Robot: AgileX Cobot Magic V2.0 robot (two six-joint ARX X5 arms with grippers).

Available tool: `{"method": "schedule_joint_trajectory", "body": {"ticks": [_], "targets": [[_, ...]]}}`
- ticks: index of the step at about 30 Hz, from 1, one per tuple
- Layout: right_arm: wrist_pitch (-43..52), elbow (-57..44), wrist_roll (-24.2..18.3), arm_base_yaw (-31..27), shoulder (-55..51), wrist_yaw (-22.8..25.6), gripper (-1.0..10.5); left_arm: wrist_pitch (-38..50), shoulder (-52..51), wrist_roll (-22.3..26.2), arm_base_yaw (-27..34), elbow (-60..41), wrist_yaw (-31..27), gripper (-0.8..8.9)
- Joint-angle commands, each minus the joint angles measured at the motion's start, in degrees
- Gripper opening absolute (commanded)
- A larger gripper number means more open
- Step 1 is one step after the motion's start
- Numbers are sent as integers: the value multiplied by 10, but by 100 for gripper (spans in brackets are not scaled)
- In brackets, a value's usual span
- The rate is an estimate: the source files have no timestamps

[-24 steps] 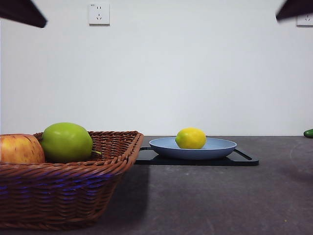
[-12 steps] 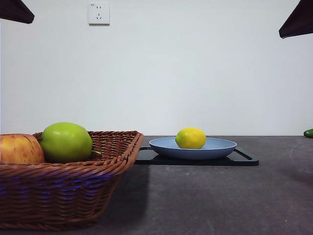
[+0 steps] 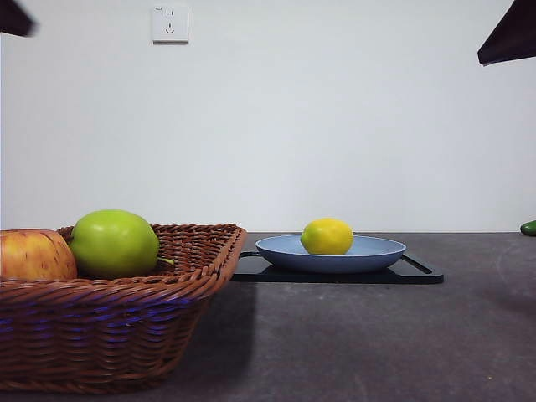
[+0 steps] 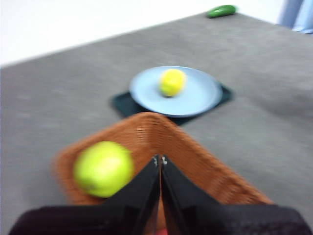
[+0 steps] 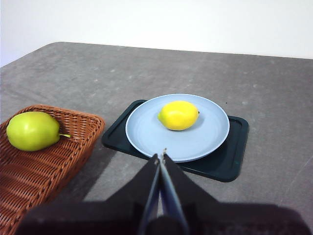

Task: Take the lemon from the basket,put the lemon in the plate,hand out the plate

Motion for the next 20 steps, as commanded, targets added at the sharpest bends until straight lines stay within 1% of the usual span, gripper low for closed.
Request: {"method": "schedule_joint_trajectory", "body": {"ticks": [1,3,7,10,16,20], "targets": [[8,5,3,4,2,2,3,1,-64,28,53,-11,-24,9],[8,5,3,4,2,2,3,13,-101,26,95,-30,-30,9],[8,5,3,4,2,2,3,77,-168,25,184,-99,-35,9],[8,5,3,4,2,2,3,109,-201,25,227,-152,-34,9],[8,5,3,4,2,2,3,136,-225,23,262,-240,-33,9],[8,5,3,4,2,2,3,136,-226,0,271,-272,-34,9]]}}
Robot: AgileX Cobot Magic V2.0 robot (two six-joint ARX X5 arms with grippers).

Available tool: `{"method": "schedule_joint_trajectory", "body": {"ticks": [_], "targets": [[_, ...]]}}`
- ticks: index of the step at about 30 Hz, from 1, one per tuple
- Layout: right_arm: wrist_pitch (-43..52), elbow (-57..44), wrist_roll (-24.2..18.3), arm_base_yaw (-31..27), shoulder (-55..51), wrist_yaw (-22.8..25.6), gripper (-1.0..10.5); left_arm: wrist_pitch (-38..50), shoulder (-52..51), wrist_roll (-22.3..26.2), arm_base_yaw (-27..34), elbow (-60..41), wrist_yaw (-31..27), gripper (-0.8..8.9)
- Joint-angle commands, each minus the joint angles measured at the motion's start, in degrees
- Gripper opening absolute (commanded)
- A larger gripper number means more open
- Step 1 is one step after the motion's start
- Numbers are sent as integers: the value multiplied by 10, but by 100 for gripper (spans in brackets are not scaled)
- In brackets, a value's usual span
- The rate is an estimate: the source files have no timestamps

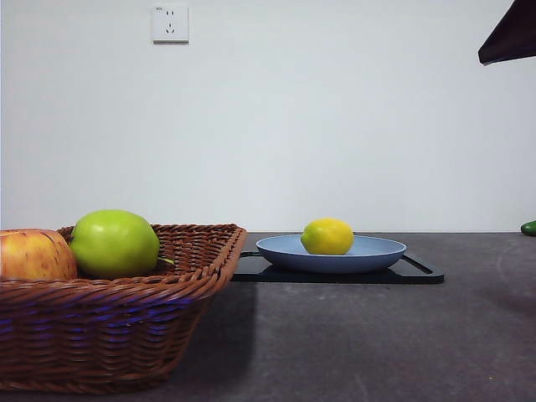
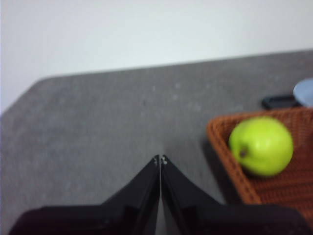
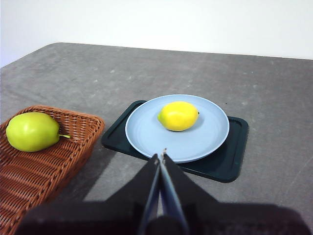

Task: Take the lemon from the basket,put the lemon in the plate,hand out the plate

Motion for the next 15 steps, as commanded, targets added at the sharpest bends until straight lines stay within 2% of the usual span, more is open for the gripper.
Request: {"method": "schedule_joint_trajectory", "body": {"ticks": [1,15], "targets": [[8,5,3,4,2,2,3,10,-2,-19,7,-13,-1,9],[8,5,3,4,2,2,3,15,-14,-21,22,-46,2,9]]}}
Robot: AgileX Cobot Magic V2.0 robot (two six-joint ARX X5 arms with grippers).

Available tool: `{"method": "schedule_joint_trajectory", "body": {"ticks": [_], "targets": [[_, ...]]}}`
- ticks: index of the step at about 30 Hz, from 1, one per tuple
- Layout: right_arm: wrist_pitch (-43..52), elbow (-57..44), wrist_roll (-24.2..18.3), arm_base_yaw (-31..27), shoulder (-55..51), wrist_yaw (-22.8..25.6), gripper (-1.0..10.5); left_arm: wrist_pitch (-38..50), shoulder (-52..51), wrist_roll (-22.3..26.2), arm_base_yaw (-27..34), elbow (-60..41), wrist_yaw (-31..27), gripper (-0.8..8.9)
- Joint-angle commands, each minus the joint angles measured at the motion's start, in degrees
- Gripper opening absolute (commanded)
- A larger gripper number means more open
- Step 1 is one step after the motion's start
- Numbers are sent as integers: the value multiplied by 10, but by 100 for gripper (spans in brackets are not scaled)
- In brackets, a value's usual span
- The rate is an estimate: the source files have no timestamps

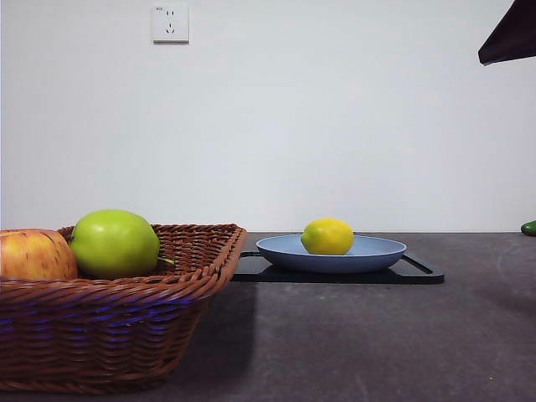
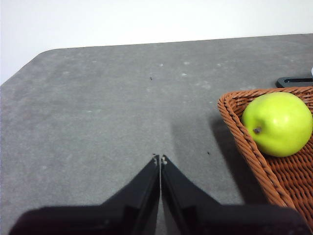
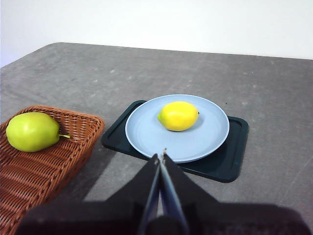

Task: Take the lemon from the basket,put the lemon in the plate,hand out the plate

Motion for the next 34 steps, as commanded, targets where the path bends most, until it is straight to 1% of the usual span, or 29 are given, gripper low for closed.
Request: {"method": "schedule_joint_trajectory", "body": {"ticks": [1,25,26,27,29,30,31,34], "targets": [[8,5,3,4,2,2,3,8,-9,-3,3,-7,0,9],[7,5,2,4,2,2,3,17,-9,-3,3,-7,1,9],[6,5,-10,5,-1,2,3,17,-9,-3,3,-7,1,9],[1,4,-34,3,-8,4,3,17,-9,-3,3,-7,1,9],[-9,2,-68,-22,-42,17,3,17,-9,-3,3,-7,1,9],[-11,-2,-78,-42,-60,11,3,17,-9,-3,3,-7,1,9],[-10,-7,-79,-61,-73,-5,3,17,-9,-3,3,-7,0,9],[-4,-40,-76,-143,-114,-94,3,17,-9,-3,3,-7,0,9]]}}
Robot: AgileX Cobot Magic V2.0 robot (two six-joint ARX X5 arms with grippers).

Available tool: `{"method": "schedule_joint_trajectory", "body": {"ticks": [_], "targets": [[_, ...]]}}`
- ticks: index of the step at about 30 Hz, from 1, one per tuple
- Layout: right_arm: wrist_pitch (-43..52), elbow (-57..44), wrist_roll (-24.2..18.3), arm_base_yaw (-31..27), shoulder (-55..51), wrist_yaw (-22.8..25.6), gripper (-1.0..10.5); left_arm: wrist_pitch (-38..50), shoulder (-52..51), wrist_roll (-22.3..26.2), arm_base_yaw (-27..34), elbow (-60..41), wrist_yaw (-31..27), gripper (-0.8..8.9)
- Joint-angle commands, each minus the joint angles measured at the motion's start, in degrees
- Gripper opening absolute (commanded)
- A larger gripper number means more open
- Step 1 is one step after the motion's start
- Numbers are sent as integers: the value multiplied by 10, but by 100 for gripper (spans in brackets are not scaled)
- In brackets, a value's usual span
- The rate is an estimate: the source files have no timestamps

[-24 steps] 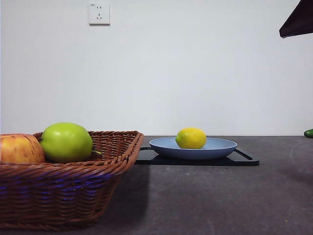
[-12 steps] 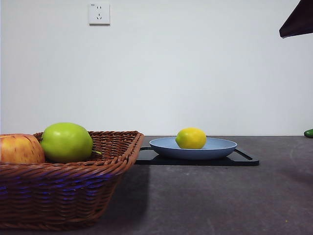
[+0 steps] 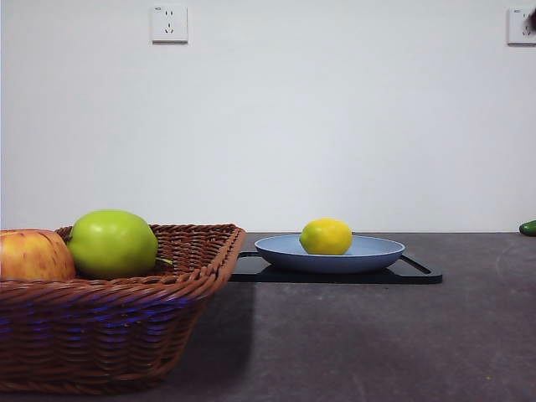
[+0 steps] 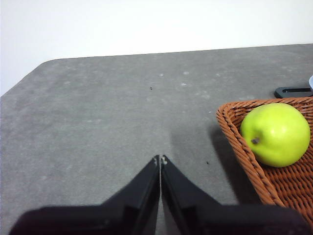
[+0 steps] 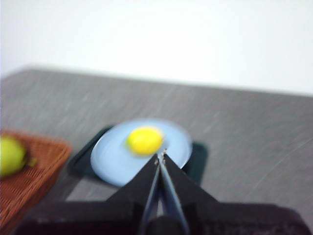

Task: Take the lemon from the basket,put the lemon in the plate,hand out the plate

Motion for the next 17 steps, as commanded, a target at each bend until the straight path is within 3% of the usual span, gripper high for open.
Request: {"method": "schedule_joint_trajectory", "body": {"ticks": [1,8,17], "targets": [[9,-42,-14,-74,-26,-88,3,7,-2,-3,2,-7,1,9],[20,-160,-5,-213,-102,-190,3,7,-2,-3,3,-7,1,9],[13,-218,9,-257,-163,-192,3,7,-2,-3,3,-7,0,9]]}}
